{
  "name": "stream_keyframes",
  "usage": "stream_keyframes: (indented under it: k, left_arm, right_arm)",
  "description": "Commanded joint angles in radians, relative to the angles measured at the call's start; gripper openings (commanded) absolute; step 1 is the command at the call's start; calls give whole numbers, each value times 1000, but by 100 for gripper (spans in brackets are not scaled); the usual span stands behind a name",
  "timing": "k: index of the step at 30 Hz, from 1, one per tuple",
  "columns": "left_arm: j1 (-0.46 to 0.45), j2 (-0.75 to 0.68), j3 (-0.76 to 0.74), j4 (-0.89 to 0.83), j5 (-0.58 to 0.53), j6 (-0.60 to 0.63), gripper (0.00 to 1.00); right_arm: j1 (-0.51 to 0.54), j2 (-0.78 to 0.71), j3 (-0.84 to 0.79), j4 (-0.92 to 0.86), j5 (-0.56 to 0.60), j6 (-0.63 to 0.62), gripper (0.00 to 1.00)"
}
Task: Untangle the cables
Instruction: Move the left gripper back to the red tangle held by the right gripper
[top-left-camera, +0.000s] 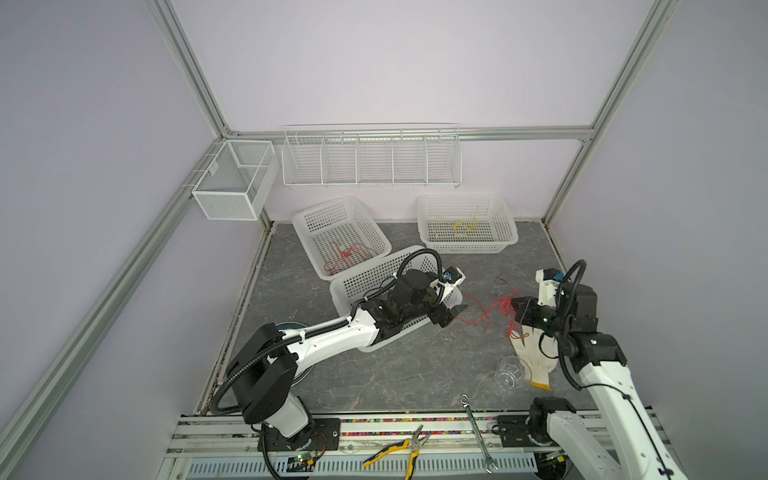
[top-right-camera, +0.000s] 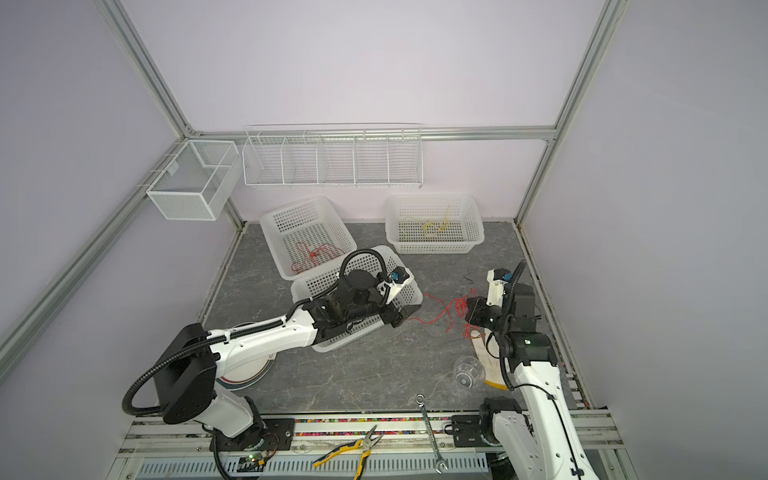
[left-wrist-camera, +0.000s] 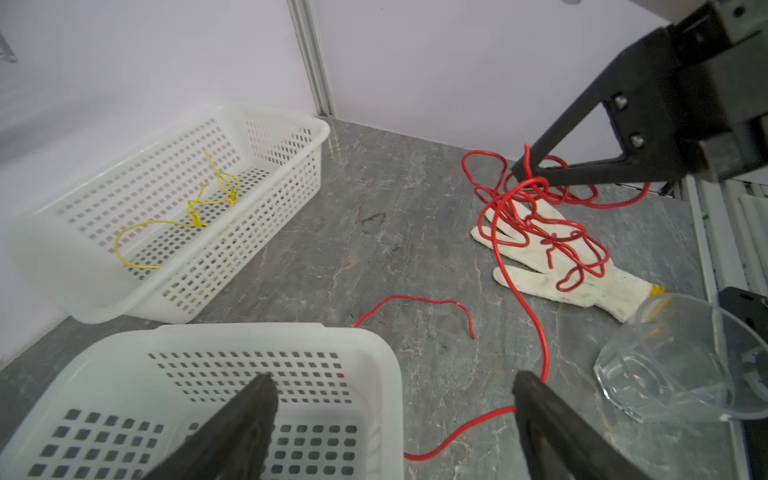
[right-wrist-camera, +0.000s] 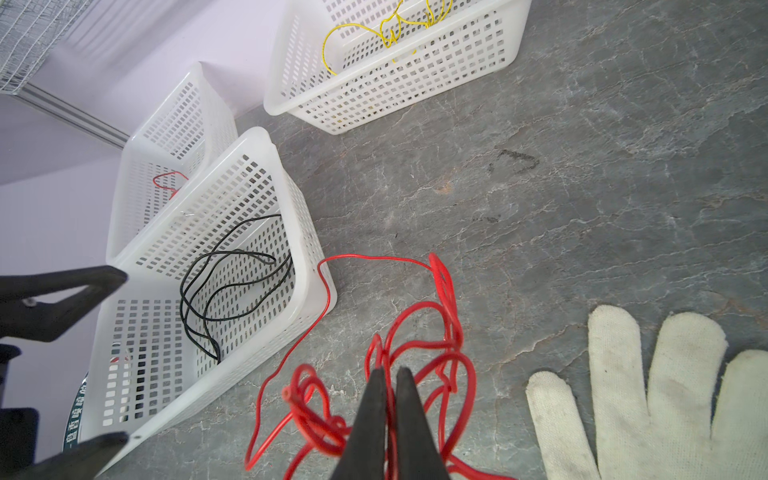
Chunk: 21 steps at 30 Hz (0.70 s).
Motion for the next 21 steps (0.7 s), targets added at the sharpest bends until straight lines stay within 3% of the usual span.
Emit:
stream_keyframes:
  k: [1,12,16,21]
  left_arm:
    - [-30,25,20,71,92,-40,88]
    - [-92,208,134,53,122,-99,82]
    - [-96,247,167,30,111,-124,65]
    - [-99,263,179,21,104,-148,30]
  right_arm:
    - [7,-18,-1,8,-7,-6,7]
    - [8,-18,0,15,1,-2,7]
    - [7,-25,-1,12,8,-3,7]
    - [7,-20,4,12,19,-9,7]
